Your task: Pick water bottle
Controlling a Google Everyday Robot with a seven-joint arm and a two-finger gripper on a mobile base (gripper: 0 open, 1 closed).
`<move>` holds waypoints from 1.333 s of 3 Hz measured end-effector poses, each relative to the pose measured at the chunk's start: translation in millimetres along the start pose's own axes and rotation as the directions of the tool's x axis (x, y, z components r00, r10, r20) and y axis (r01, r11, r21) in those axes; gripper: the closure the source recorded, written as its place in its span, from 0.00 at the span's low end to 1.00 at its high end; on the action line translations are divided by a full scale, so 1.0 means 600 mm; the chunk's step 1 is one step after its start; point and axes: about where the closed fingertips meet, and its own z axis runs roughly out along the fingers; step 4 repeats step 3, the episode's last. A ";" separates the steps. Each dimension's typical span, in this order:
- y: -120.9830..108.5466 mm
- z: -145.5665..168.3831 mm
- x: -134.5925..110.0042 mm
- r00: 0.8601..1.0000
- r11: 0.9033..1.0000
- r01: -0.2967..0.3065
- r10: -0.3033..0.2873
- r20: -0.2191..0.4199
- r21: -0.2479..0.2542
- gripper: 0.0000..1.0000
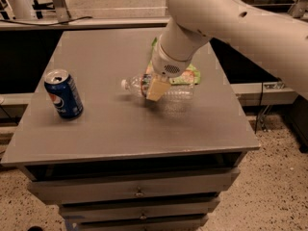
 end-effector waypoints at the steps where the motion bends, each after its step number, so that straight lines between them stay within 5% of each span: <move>1: -0.023 -0.048 -0.002 0.997 0.997 -0.069 0.071 0.040 -0.034 1.00; 4: -0.037 -0.081 -0.018 0.995 0.998 -0.069 0.069 0.067 -0.014 1.00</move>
Offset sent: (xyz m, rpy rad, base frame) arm 0.0050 -0.0090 0.0240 0.0444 0.0464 -0.0362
